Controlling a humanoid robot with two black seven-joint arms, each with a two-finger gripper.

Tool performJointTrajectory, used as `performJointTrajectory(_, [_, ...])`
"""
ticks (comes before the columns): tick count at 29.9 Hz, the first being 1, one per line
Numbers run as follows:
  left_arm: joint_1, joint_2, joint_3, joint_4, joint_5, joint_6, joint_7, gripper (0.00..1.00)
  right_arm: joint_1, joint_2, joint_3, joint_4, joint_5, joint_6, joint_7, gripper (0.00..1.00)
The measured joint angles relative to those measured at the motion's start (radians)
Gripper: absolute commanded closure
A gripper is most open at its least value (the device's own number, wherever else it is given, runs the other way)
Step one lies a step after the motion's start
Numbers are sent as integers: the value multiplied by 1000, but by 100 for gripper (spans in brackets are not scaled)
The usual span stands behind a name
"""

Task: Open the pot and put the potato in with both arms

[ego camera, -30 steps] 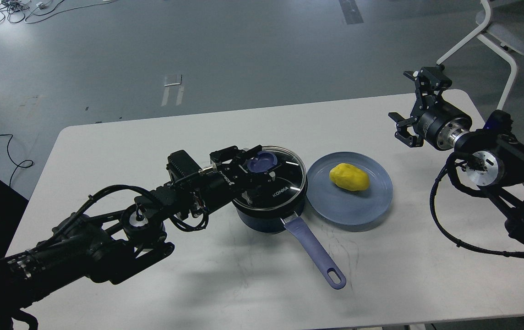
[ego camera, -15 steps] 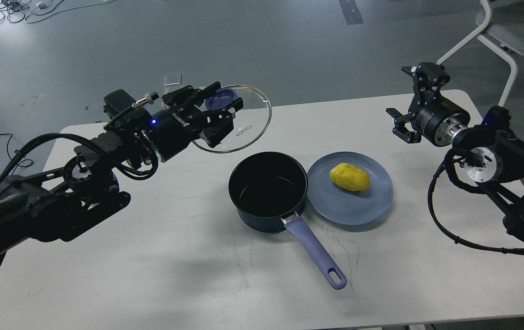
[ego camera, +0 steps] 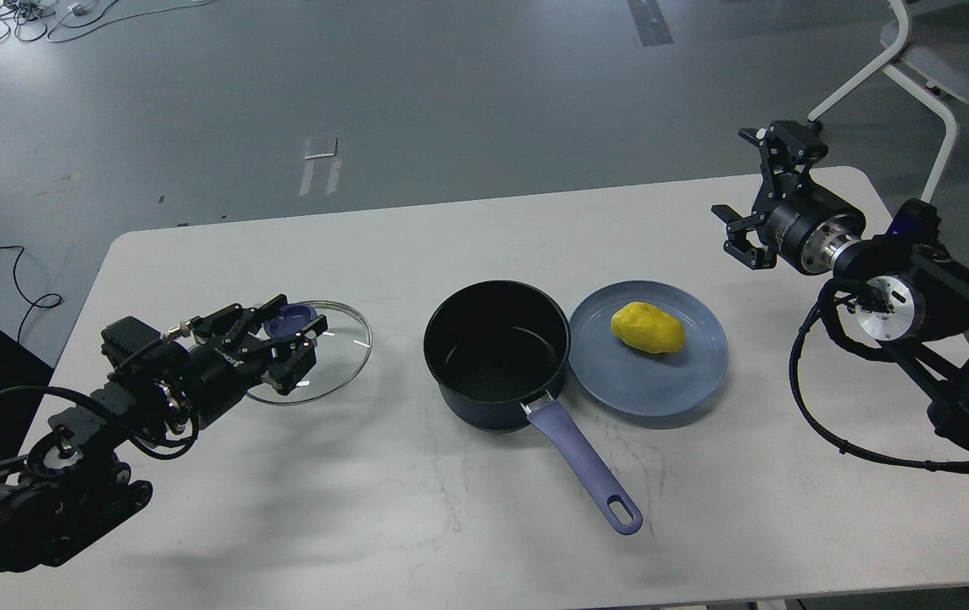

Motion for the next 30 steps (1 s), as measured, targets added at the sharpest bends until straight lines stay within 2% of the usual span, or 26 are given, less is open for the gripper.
performJointTrajectory(7, [43,-86,0,96,-3,0,0,70,2,-1,-14,0,0,0,0,0])
performJointTrajectory(14, [62,-119,-3,130,-32,1,0,58,-3,-3,-20,2,1,0,0,0])
performJointTrajectory(15, [66,-121,-3,131,-44,1,0,40,-3,-3,-20,2,1,0,0,0])
performJointTrajectory(16, [70,-122,-2,131,-57,1,0,8,-3,-3,-20,2,1,0,0,0])
performJointTrajectory(17, [73,-124,-2,131,-64,0,0,2,-3,-3,-20,2,1,0,0,0])
performJointTrajectory(22, [72,-125,-2,133,-111,-2,-4,2,-4,-2,-21,2,1,0,0,0])
performJointTrajectory(26, [66,-125,-1,129,-172,-1,-55,2,-4,-1,-21,2,0,0,0,0])
performJointTrajectory(30, [63,-122,-4,126,-209,0,-69,2,-3,-1,-21,2,0,0,0,0])
